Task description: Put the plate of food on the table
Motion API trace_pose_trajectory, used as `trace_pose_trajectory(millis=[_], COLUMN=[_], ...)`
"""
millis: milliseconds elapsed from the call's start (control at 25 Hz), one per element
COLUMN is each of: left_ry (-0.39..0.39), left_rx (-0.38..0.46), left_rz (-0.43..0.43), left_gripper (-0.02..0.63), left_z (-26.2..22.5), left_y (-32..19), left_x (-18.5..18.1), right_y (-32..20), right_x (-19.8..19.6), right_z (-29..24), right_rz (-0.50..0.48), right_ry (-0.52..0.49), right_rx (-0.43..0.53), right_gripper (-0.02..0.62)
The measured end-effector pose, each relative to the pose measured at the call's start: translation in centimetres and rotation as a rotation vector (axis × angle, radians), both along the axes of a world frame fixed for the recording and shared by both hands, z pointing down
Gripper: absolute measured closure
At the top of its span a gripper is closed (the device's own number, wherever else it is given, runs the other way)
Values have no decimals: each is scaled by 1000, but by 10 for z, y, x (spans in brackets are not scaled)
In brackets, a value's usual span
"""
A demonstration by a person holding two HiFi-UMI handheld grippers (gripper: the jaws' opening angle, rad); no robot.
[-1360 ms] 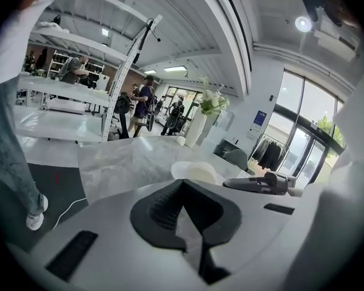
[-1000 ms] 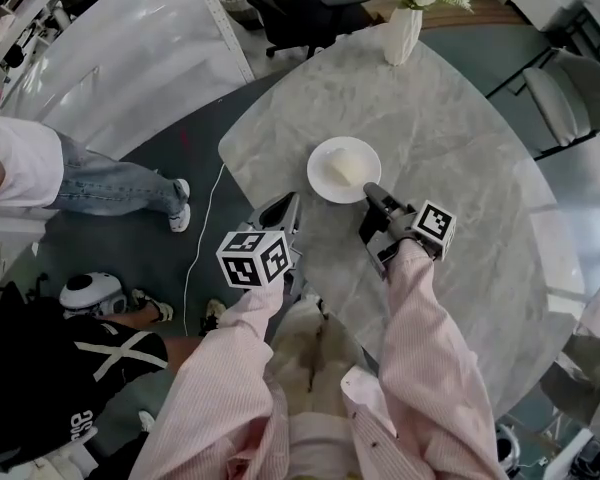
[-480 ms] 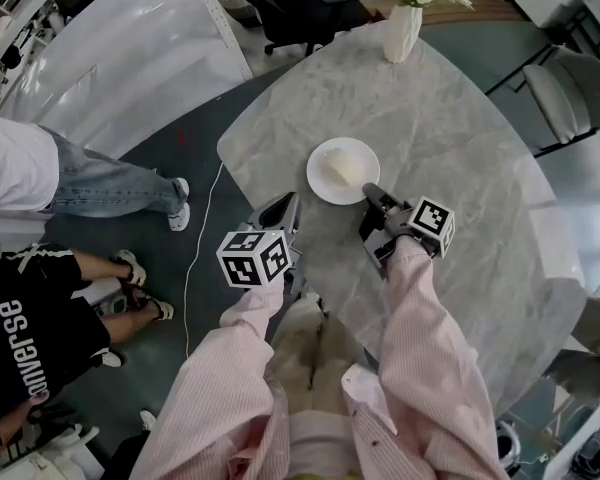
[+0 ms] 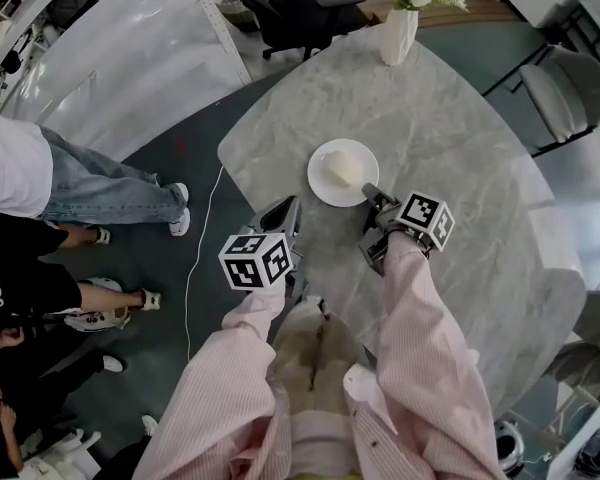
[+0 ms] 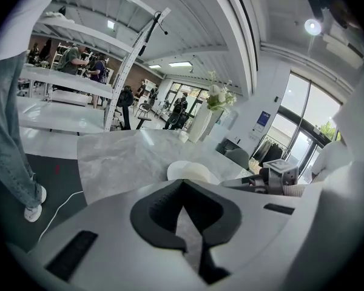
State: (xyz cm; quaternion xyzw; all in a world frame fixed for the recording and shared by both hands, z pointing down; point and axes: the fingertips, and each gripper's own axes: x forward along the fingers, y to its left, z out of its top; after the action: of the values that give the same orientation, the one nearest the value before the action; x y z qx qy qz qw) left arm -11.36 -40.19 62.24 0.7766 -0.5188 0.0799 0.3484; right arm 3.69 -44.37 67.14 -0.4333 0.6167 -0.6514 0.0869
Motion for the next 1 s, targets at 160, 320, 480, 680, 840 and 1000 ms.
trace_pose_trajectory(millis=[160,320,480,680,840,1000], left_ry=[-2,0,1,2,2,5], left_rx=[0,1,2,2,5,15], left_rz=[-4,-5,0,6,13,12], left_gripper=[614,614,614,614,614,614], left_z=[-1,-1,-1,-3,-3,-11], left_y=[0,0,0,2,3,10], left_x=[-2,-2,-1,0,2,1], right_y=[-1,-1,1,-1,1,9], right_x=[1,1,5,7,13,15], right_z=[4,5,5,0,-2,-15], right_rz=[-75,-102,-114,-125,-116,-132], right_ry=[184,248,345,400,425,441], right_rx=[19,23,36,57,69,115], right_gripper=[550,523,502,491,491,492])
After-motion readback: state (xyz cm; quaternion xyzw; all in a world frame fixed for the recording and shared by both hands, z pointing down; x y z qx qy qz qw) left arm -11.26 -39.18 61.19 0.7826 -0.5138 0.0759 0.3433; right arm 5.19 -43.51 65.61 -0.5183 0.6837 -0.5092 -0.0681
